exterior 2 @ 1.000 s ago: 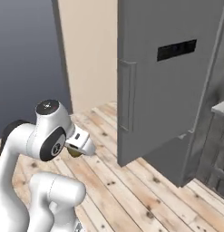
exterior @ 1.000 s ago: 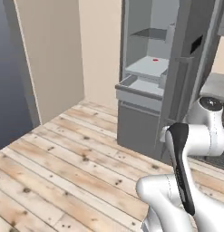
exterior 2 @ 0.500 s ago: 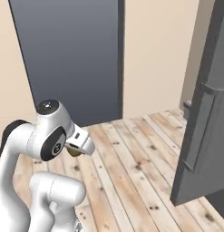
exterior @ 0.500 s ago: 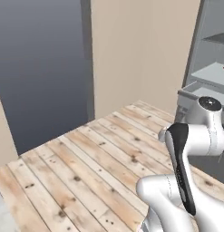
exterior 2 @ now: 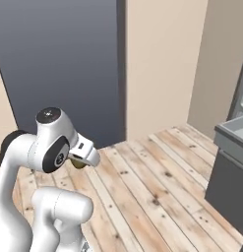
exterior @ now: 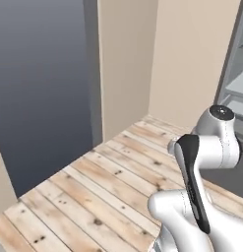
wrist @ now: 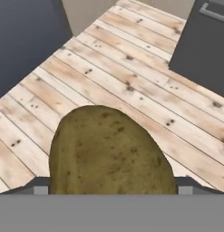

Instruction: Place the potato and carrot inside the fridge drawer. Close the drawer after placing the vegetables.

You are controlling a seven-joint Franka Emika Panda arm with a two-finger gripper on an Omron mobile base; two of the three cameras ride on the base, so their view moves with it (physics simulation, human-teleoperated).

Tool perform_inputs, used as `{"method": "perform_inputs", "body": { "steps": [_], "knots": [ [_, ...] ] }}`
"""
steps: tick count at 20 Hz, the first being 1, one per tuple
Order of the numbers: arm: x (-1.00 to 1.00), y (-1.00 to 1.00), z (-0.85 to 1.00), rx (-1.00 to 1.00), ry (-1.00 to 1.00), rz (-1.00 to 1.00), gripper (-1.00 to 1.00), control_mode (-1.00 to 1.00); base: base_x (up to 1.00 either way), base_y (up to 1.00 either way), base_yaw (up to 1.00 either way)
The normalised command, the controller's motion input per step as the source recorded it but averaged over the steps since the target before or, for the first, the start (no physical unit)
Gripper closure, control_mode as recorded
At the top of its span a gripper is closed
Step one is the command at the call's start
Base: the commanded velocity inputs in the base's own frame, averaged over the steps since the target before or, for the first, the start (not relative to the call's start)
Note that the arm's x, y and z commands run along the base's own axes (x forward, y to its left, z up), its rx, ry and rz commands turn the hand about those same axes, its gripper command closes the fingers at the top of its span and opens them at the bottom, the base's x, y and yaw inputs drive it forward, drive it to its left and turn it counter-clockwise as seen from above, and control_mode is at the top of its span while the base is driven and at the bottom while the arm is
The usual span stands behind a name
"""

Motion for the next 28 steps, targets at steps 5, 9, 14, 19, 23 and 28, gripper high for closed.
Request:
{"method": "perform_inputs", "body": {
  "steps": [5,9,14,19,23,28],
  "knots": [
    [0.00,0.00,0.00,0.00,0.00,0.00,1.00,1.00,1.00,0.30,-0.43],
    [0.00,0.00,0.00,0.00,0.00,0.00,1.00,1.00,1.00,0.03,-0.52],
    [0.00,0.00,0.00,0.00,0.00,0.00,1.00,1.00,0.92,-0.32,-0.53],
    [0.00,0.00,0.00,0.00,0.00,0.00,1.00,1.00,0.68,-0.69,-0.53],
    [0.00,0.00,0.00,0.00,0.00,0.00,1.00,1.00,0.59,-0.59,-0.51],
    [0.00,0.00,0.00,0.00,0.00,0.00,1.00,1.00,0.76,-0.12,-0.41]
  ]
}}
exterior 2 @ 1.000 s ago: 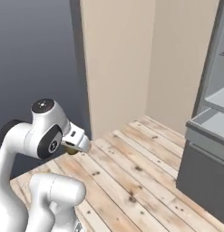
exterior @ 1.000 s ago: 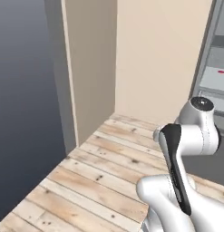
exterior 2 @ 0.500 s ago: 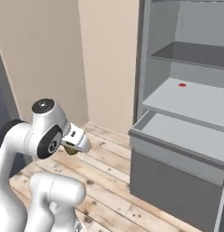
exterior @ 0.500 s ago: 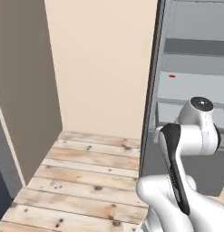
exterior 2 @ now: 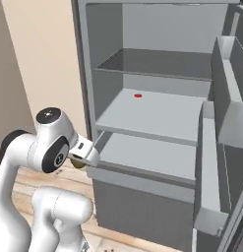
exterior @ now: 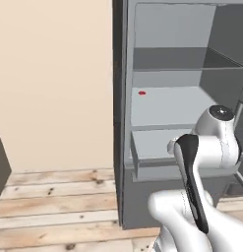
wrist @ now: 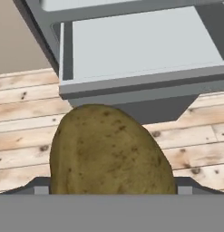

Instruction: Place the potato and carrot inside the fridge drawer. Close the drawer after placing the vegetables.

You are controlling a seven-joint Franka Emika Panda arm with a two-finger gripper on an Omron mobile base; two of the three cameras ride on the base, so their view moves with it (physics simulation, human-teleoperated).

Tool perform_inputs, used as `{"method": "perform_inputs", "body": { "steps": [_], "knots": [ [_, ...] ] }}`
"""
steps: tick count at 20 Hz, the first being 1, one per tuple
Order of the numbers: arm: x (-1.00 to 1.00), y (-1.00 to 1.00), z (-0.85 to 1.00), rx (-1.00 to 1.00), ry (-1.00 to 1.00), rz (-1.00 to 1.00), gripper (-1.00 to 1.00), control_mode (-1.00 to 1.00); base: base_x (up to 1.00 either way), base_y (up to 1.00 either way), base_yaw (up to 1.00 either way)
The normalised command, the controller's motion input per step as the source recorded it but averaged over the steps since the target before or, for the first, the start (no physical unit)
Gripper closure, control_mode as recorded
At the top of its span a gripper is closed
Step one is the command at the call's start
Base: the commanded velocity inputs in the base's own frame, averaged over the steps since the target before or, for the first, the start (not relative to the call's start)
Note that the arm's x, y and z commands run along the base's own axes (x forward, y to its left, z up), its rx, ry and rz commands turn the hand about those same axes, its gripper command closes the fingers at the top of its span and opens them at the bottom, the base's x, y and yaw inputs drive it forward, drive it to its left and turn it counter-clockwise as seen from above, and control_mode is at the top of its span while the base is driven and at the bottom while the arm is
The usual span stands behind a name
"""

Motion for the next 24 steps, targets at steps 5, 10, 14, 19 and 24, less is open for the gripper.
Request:
{"method": "perform_inputs", "body": {
  "steps": [5,10,14,19,24],
  "knots": [
    [0.00,0.00,0.00,0.00,0.00,0.00,1.00,1.00,0.60,0.24,-0.27],
    [0.00,0.00,0.00,0.00,0.00,0.00,1.00,1.00,0.16,-0.02,-0.09],
    [0.30,-0.08,-0.19,0.05,0.03,-0.01,1.00,-1.00,0.03,0.00,-0.01],
    [0.99,-0.21,-0.39,0.11,0.14,0.00,1.00,-1.00,0.00,0.00,0.00],
    [1.00,-0.07,-0.68,0.07,0.23,0.06,1.00,-1.00,0.00,0.00,0.00]
  ]
}}
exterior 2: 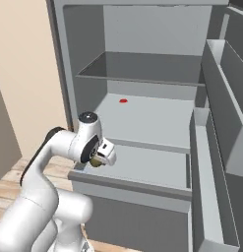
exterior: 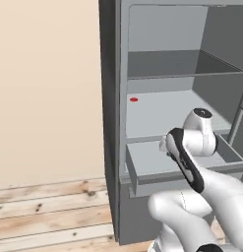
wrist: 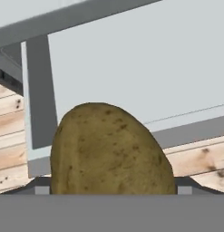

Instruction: Place the potato and carrot inside the fridge drawer. Close the drawer after placing the vegetables.

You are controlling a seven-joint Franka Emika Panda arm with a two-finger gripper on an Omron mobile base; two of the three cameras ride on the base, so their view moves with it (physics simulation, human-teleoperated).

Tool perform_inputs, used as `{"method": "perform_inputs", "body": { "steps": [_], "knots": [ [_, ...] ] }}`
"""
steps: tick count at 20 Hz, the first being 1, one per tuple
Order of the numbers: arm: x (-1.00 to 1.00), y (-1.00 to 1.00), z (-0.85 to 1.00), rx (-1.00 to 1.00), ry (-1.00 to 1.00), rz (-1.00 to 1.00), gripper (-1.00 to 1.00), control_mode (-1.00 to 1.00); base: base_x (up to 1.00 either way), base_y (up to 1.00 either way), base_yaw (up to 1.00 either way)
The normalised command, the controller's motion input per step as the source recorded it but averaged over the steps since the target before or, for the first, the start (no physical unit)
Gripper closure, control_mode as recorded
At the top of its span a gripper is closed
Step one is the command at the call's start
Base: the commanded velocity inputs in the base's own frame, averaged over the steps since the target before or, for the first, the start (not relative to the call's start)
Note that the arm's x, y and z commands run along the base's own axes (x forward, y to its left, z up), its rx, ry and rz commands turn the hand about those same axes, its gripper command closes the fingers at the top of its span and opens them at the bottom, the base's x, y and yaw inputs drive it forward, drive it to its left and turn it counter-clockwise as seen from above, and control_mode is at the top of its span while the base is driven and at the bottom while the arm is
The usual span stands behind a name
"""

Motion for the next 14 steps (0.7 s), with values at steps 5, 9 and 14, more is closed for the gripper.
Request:
{"method": "perform_inputs", "body": {
  "steps": [5,9,14],
  "knots": [
    [1.00,0.00,-0.86,0.01,0.33,0.07,1.00,-1.00,0.00,0.00,0.00],
    [0.87,-0.11,-0.40,0.04,0.24,0.08,1.00,-1.00,0.00,0.00,0.00],
    [0.46,-0.32,-0.12,0.05,0.09,0.11,1.00,-1.00,0.00,0.00,0.00]
  ]
}}
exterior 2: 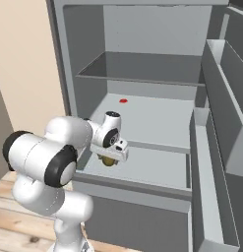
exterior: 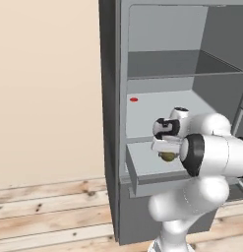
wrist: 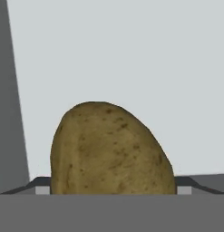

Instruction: Place the potato and carrot inside the fridge drawer. Close the drawer after placing the vegetables.

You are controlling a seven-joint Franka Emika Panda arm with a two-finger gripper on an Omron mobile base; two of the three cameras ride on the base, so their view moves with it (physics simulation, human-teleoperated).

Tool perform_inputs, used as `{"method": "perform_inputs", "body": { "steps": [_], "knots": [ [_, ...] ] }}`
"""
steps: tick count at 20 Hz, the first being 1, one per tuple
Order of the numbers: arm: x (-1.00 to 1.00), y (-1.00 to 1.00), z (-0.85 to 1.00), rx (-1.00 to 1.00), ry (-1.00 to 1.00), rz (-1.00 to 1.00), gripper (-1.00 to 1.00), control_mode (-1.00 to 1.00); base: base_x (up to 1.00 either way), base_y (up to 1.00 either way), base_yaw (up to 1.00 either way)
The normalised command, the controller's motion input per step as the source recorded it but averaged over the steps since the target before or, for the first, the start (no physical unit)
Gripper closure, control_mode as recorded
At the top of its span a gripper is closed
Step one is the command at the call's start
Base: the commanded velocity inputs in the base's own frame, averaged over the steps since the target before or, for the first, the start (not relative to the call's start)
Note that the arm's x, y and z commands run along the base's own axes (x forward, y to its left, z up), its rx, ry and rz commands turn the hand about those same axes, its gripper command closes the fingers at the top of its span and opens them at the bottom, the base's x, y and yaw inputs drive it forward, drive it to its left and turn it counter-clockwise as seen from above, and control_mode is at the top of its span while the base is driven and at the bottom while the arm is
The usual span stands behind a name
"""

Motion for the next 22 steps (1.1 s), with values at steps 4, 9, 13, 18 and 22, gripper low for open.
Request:
{"method": "perform_inputs", "body": {
  "steps": [4,9,13,18,22],
  "knots": [
    [0.14,0.00,-0.78,0.00,0.11,0.13,1.00,-1.00,0.00,0.00,0.00],
    [-0.24,0.15,-0.60,0.00,0.03,0.10,1.00,-1.00,0.00,0.00,0.00],
    [-0.21,0.27,-0.37,0.00,0.06,0.09,1.00,-1.00,0.00,0.00,0.00],
    [-0.65,0.03,-0.01,0.00,0.05,0.11,1.00,-1.00,0.00,0.00,0.00],
    [-0.87,0.00,0.00,0.00,0.07,0.05,1.00,-1.00,0.00,0.00,0.00]
  ]
}}
